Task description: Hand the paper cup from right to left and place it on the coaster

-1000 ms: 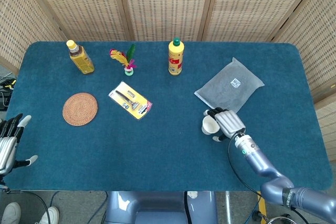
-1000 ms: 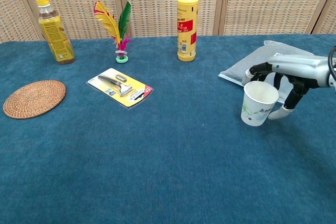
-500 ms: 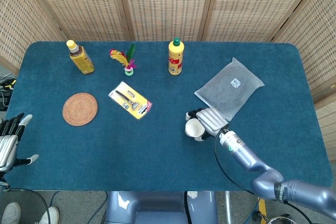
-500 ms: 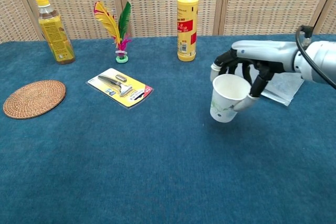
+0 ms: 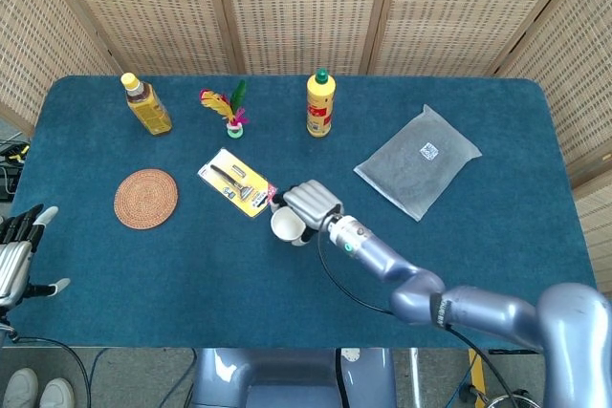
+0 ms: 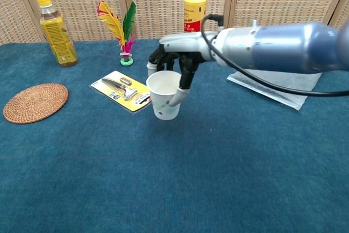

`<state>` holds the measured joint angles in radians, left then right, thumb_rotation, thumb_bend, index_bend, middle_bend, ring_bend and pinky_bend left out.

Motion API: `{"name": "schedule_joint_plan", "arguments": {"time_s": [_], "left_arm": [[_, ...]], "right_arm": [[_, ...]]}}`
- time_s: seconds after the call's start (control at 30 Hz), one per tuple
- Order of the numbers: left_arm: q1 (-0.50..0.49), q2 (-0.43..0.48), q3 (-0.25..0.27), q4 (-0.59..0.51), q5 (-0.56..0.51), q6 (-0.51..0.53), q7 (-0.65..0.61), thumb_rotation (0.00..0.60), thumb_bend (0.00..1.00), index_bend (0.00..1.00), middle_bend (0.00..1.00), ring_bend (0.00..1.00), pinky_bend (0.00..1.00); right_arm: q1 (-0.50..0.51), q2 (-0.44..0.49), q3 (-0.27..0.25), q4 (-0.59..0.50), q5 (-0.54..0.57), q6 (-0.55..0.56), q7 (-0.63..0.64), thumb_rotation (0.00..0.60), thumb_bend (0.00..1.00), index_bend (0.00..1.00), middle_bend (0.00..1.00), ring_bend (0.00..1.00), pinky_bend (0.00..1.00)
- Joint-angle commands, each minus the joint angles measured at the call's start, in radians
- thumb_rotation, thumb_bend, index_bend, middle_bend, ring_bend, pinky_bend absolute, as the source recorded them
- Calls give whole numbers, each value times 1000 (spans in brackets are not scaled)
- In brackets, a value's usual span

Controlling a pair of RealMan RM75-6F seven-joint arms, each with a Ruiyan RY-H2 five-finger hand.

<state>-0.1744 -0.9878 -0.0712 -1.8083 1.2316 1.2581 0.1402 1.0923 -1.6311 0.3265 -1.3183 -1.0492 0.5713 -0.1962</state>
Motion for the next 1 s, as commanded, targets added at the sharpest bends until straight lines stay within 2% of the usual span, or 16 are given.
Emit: {"name": "schedule_joint_plan", "arguments": {"time_s": [0.03,0.17,0.3,0.33,0.37,0.43,0.47,0.5,0.53,0.8,0.93,1.0], "left_arm": [[-5,1,-1,6,-8,-9,-6,600,0,0,0,0,0],[-12,0,-4,16,-26,-27,-16,600,0,0,0,0,0],[-16,1,-4,20,-31,-34,-20,600,0,0,0,0,0],[-17,1,-4,21,-31,-36,-21,600,0,0,0,0,0],[-18,1,-3,22,-32,-38,-22,600,0,0,0,0,0],[-20,1,-2,24,-33,-41,-24,600,0,0,0,0,0],[-20,1,-2,24,-33,-42,-24,600,0,0,0,0,0],[-21,1,-1,25,-34,-42,-25,600,0,0,0,0,0],[-22,1,-1,25,-33,-42,-25,600,0,0,0,0,0],[-21,-5,5,18,-25,-28,-6,600,0,0,0,0,0],[-20,-14,10,15,-7,-14,10,600,0,0,0,0,0],[-22,-18,12,16,3,-10,15,600,0,0,0,0,0]], "right_arm": [[97,-121,24,137,95,-50,-36,600,71,370,400,372,528],[147,-185,20,216,127,-66,-33,600,73,370,400,372,528],[156,-203,20,236,139,-70,-13,600,67,365,397,371,528],[157,-206,19,240,139,-70,-6,600,49,338,379,351,507],[156,-208,16,244,135,-67,-2,600,35,301,345,312,462],[152,-203,6,239,134,-75,11,600,1,143,144,108,222],[149,-196,6,230,134,-77,19,600,0,98,79,50,142],[143,-187,6,214,127,-67,27,600,0,56,18,6,66],[136,-177,10,193,115,-48,33,600,0,34,0,0,29],[54,14,2,-85,63,79,15,600,0,19,0,0,9],[-27,157,-54,-227,12,173,-41,600,0,21,0,0,7],[-67,210,-85,-262,-33,219,-58,600,0,25,0,0,3]]}}
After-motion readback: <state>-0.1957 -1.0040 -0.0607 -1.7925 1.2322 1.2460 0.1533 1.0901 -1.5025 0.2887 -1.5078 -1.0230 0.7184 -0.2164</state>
